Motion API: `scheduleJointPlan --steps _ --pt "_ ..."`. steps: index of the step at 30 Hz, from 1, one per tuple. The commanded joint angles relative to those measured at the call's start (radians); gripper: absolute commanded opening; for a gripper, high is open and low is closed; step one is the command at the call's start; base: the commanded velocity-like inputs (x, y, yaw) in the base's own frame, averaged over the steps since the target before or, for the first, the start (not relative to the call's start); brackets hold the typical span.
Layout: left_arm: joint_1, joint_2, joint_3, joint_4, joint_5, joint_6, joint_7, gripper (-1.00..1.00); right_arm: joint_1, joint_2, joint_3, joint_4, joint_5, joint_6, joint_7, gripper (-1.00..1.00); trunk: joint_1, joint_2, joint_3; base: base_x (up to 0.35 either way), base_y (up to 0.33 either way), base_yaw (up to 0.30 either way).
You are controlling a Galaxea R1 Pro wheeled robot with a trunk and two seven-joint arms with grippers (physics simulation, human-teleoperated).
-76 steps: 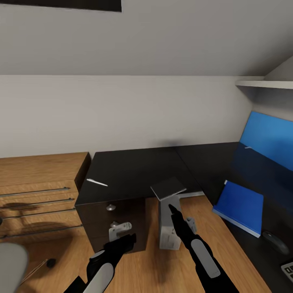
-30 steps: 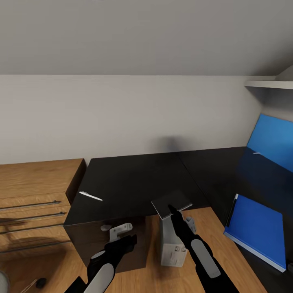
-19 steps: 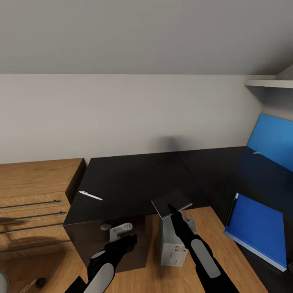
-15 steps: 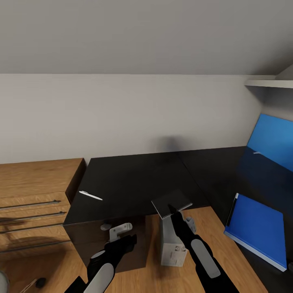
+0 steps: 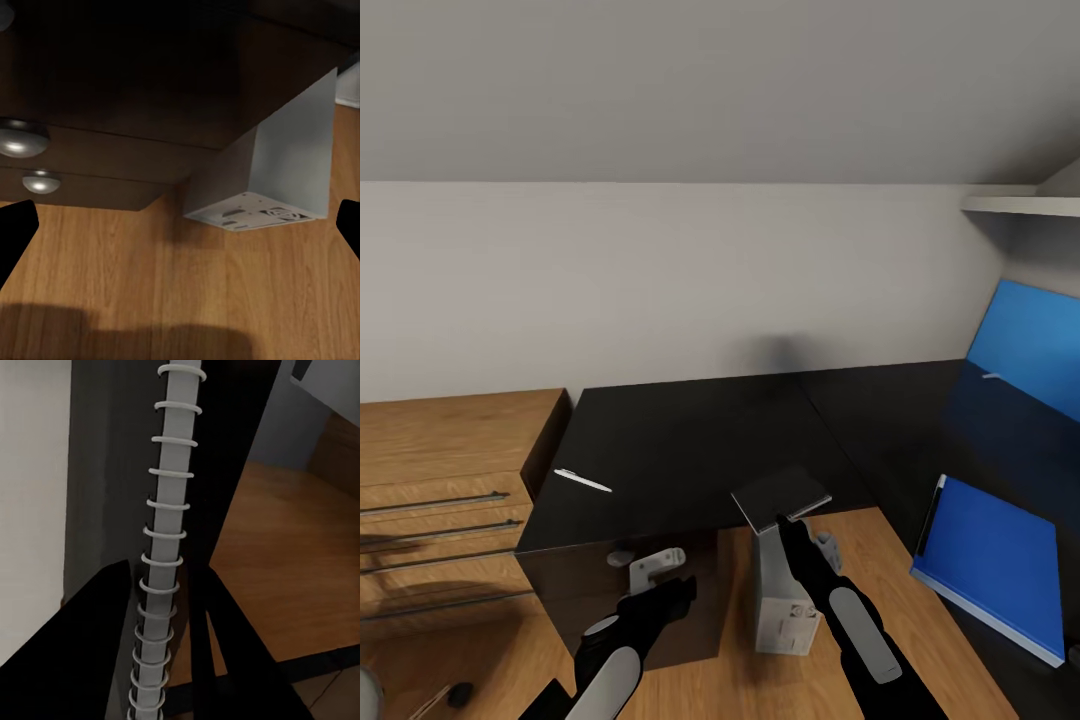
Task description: In the bedroom, organize the workspace by keeping the computer under the desk, ensuring the monitor is on the desk, placing the keyboard on the desk next to the monitor, placing the mouse on the desk next to the keyboard, moving the folder from the swivel chair onto the desk next to the mouse, stacking the notebook on top of the folder with the pen on top of the notebook, and positioning the swivel chair next to the desk.
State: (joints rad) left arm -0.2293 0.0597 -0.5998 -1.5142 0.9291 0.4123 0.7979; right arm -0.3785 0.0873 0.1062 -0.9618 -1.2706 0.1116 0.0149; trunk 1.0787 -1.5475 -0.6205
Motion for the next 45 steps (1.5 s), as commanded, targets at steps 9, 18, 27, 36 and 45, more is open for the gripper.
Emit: scheduleJointPlan --steps 9,18,27,36,45 --pt "-0.001 0.0 -0.003 -0.001 0.003 0.002 0.007 1.0 0.0 0.0 0.001 -0.037 -0.006 -0.007 0.003 -1.0 -0.035 0.063 0.027 0.0 0.0 0.0" --pt "-0.001 -0.001 -0.003 -0.001 0.005 0.006 0.006 1.0 0.004 -0.001 0.0 -0.141 -0.002 -0.016 0.004 -1.0 -0.069 0.126 0.055 -0.043 0.0 0.0" --pt "-0.001 -0.001 -0.004 -0.001 0.005 0.006 0.006 1.0 0.012 -0.03 -0.024 -0.233 -0.005 -0.055 0.001 -1.0 -0.104 0.189 0.084 -0.306 0.0 0.0" --pt "-0.001 0.0 -0.003 -0.001 0.003 0.006 0.006 1.0 0.012 -0.041 -0.205 -0.271 -0.006 -0.055 -0.017 -1.0 -0.119 0.217 0.096 -0.22 -0.035 -0.041" --pt "-0.001 0.003 -0.003 0.009 0.0 0.004 0.006 1.0 0.012 -0.052 -0.338 -0.279 -0.007 -0.043 -0.048 -1.0 -0.119 0.217 0.096 -0.005 -0.001 -0.25"
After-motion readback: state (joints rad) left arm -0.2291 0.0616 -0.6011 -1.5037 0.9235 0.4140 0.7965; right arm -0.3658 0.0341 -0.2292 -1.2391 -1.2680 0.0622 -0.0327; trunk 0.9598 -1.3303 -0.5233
